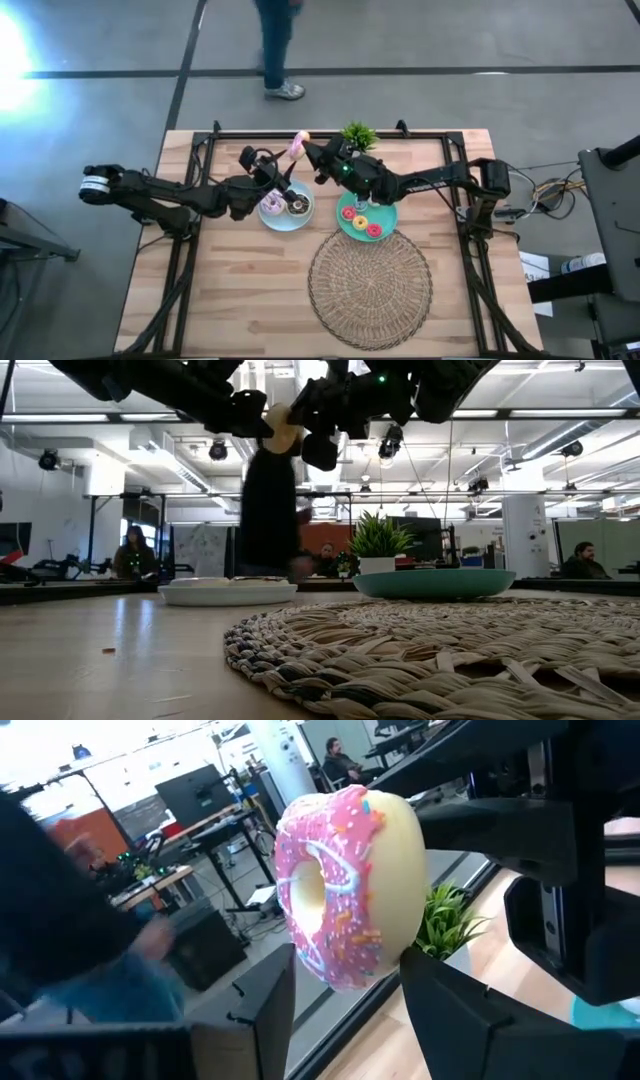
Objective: Pick & Place donuts
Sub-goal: Put the big pink donut on the blue plate
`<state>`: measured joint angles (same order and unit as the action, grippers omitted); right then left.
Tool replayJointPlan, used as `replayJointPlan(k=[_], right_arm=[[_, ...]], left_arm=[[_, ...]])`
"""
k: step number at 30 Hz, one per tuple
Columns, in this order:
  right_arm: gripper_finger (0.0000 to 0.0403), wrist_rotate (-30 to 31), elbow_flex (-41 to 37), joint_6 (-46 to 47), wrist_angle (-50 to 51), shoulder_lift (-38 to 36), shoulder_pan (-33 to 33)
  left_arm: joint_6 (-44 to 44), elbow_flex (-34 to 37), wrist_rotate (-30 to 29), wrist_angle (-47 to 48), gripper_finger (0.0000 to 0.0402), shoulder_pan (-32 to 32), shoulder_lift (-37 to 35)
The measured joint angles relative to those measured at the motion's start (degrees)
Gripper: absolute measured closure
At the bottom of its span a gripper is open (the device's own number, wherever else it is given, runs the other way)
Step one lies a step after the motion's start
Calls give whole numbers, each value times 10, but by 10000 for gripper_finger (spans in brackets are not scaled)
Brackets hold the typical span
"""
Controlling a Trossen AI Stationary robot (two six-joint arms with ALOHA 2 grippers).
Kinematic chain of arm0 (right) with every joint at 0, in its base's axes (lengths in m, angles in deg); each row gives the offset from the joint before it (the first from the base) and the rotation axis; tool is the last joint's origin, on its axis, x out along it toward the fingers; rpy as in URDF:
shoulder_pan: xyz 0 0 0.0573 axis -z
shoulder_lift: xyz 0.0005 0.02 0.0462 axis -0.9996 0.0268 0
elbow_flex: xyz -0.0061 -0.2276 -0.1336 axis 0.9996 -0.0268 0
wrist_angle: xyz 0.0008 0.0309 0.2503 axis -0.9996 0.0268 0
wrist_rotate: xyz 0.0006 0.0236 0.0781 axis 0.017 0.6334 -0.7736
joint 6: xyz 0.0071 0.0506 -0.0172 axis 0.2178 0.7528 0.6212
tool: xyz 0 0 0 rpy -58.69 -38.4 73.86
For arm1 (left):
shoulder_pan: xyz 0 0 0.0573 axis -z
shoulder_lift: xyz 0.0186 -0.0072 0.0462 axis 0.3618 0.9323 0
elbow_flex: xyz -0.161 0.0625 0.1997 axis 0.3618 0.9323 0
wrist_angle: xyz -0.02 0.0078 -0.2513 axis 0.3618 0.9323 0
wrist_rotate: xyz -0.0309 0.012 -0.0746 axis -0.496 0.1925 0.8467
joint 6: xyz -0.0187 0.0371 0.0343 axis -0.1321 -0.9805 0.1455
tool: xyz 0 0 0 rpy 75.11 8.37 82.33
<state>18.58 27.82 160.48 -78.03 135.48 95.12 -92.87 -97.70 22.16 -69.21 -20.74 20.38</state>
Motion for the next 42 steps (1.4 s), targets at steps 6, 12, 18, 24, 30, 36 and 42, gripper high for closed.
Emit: replayJointPlan(k=[6, 12, 18, 24, 30, 36, 42], right_arm=[[380, 0, 0, 0, 0, 0, 0], [380, 0, 0, 0, 0, 0, 0], [380, -1, 0, 0, -1, 0, -4], [380, -3, 0, 4, -1, 0, -10], [380, -3, 0, 4, -1, 0, -14], [380, -17, 0, 3, 6, 0, -15], [359, -18, -4, -24, 32, -5, -18]], left_arm=[[28, 0, 11, 0, 245, 0, 12], [26, -5, 39, 0, 245, 0, 35], [25, -13, 27, 0, 245, -7, 39], [22, -19, 19, 0, 245, -10, 37], [12, -20, 13, 0, 245, -11, 37], [7, -24, 10, 8, 265, -11, 37], [8, -38, 10, 63, 335, -11, 37]])
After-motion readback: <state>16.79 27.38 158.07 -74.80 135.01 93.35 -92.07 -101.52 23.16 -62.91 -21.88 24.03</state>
